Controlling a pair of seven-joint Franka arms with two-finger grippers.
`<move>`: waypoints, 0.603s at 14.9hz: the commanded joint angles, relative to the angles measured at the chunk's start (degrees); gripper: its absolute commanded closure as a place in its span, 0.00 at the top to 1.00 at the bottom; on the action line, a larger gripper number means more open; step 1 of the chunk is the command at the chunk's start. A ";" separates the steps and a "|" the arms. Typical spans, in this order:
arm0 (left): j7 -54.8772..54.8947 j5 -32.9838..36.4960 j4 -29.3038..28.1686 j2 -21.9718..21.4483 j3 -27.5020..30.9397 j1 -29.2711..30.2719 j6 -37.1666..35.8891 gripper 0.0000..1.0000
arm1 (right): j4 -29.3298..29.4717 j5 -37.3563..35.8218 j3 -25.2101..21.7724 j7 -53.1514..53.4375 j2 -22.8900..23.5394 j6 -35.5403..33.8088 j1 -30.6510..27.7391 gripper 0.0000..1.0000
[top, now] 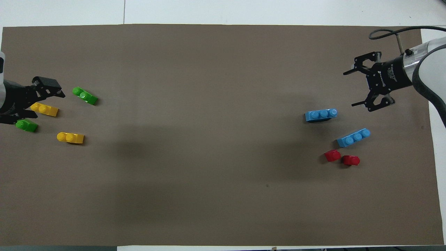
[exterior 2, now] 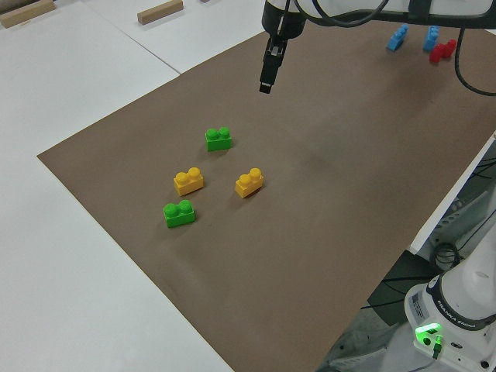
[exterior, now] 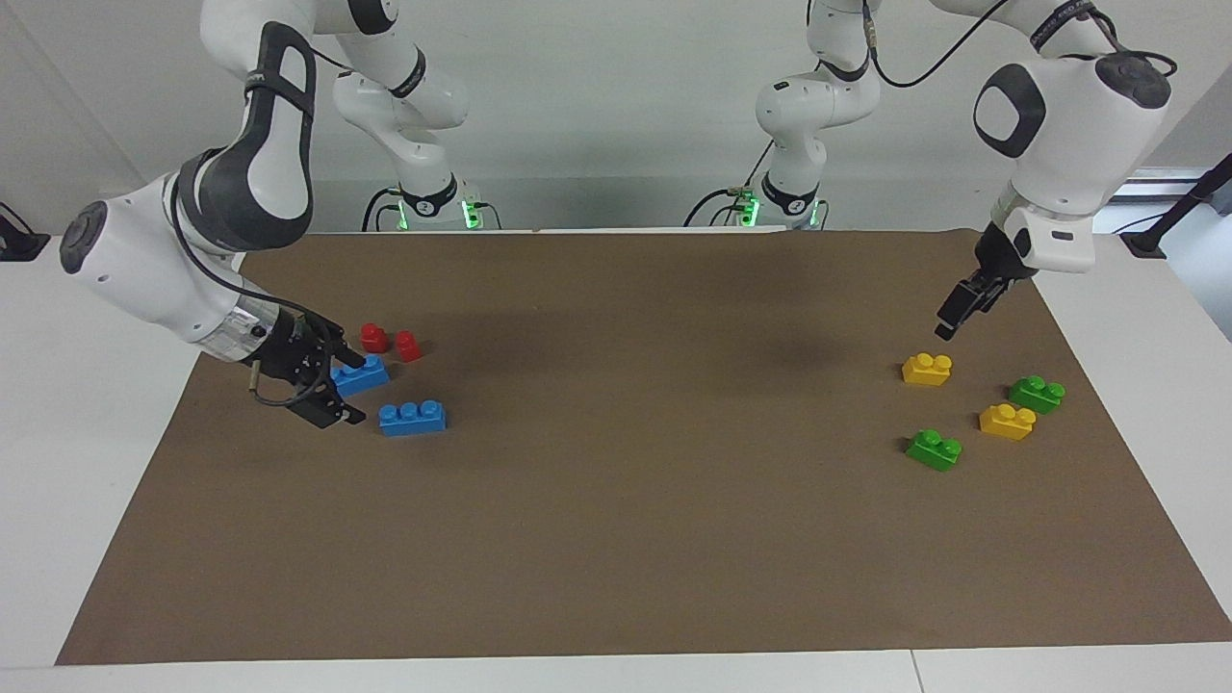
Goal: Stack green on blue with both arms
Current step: 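Open the left gripper and the right gripper and move toward the bricks, then lower the left gripper onto the green brick while the right gripper lowers onto blue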
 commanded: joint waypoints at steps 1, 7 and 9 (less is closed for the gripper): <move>-4.37 -0.91 0.68 4.52 -0.05 0.87 4.81 1.00 | -1.99 1.50 0.43 0.52 1.06 1.12 -0.90 0.99; -14.56 -0.38 4.90 13.49 0.65 1.23 8.77 1.00 | -4.35 4.57 0.52 -3.44 4.76 4.36 -1.43 0.99; -17.54 -0.29 5.86 16.39 0.83 1.14 9.83 1.00 | -6.11 6.68 0.43 -5.36 4.84 5.60 -1.69 0.99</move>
